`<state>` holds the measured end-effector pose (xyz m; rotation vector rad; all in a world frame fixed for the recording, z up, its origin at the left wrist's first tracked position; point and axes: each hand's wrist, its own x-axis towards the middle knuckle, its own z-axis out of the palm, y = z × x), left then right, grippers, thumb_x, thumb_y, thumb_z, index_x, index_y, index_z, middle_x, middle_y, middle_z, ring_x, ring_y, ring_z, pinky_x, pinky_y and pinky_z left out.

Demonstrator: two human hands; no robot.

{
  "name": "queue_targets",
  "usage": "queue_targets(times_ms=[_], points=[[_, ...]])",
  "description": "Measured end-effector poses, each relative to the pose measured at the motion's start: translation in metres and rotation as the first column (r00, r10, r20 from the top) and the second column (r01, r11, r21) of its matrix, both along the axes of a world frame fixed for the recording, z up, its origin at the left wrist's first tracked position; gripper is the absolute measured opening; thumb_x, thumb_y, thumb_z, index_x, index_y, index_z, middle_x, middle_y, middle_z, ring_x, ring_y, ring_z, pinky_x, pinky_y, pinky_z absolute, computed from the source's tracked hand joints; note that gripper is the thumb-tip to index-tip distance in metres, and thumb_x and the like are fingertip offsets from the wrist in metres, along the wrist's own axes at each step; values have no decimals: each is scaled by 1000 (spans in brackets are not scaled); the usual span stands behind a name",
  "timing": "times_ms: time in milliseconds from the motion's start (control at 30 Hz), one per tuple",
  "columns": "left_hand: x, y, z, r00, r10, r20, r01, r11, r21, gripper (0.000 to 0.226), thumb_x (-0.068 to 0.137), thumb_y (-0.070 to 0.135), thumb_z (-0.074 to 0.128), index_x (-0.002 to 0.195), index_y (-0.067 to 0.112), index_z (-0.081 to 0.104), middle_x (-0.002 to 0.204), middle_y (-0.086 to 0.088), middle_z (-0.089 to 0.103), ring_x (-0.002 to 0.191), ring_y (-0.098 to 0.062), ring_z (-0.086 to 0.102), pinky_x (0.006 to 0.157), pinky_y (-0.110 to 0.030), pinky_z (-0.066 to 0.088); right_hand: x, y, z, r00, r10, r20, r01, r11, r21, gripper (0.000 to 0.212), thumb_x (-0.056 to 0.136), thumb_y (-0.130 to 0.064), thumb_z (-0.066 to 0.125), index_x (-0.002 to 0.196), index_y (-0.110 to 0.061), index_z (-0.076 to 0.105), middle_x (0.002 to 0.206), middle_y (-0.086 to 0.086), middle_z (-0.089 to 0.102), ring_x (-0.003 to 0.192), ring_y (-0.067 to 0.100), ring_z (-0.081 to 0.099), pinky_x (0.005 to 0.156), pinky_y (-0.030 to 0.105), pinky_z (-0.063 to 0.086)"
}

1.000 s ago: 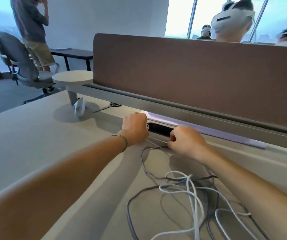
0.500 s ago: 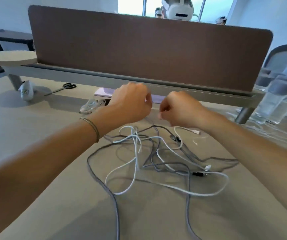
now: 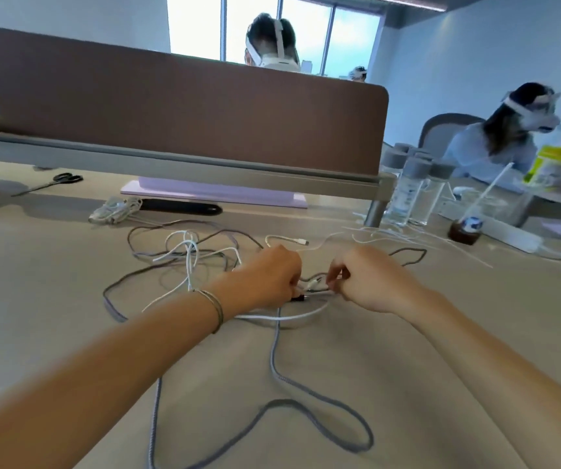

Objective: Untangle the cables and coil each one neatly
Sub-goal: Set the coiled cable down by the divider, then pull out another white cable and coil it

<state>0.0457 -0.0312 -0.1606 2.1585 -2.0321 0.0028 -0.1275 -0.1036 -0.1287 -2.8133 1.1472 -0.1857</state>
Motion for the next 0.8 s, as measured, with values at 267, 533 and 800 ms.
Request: queue_targets(times_ms=[267, 533, 800], points=[[-12, 15, 15, 765, -104, -635, -31, 980, -198, 21, 99, 17, 58, 78, 22, 60, 66, 5, 63, 55, -8, 56, 52, -19, 43, 0, 18, -5, 899, -85, 429, 27, 990, 139, 39, 100, -42, 55, 77, -18, 75, 66, -1, 68, 70, 19, 64, 70, 39, 50], [6, 31, 50, 230, -274, -934, -159, 936, -314, 20, 99, 17, 60, 100, -2, 68, 91, -18, 77, 86, -34, 75, 62, -31, 57, 25, 31, 8, 751, 1, 660, 0, 1000, -1, 45, 99, -22, 62, 144, -25, 57, 154, -6, 47, 146, 9, 37, 122, 41, 31], [49, 46, 75, 602, -316, -733, 67, 935, -348, 7, 89, 0, 70, 92, -1, 76, 79, -14, 76, 70, -24, 72, 64, -30, 56, 39, 18, 36, 757, 254, 602, -484, 837, 254, 22, 106, -24, 52, 106, -20, 73, 61, -4, 58, 56, 16, 52, 64, 42, 45]])
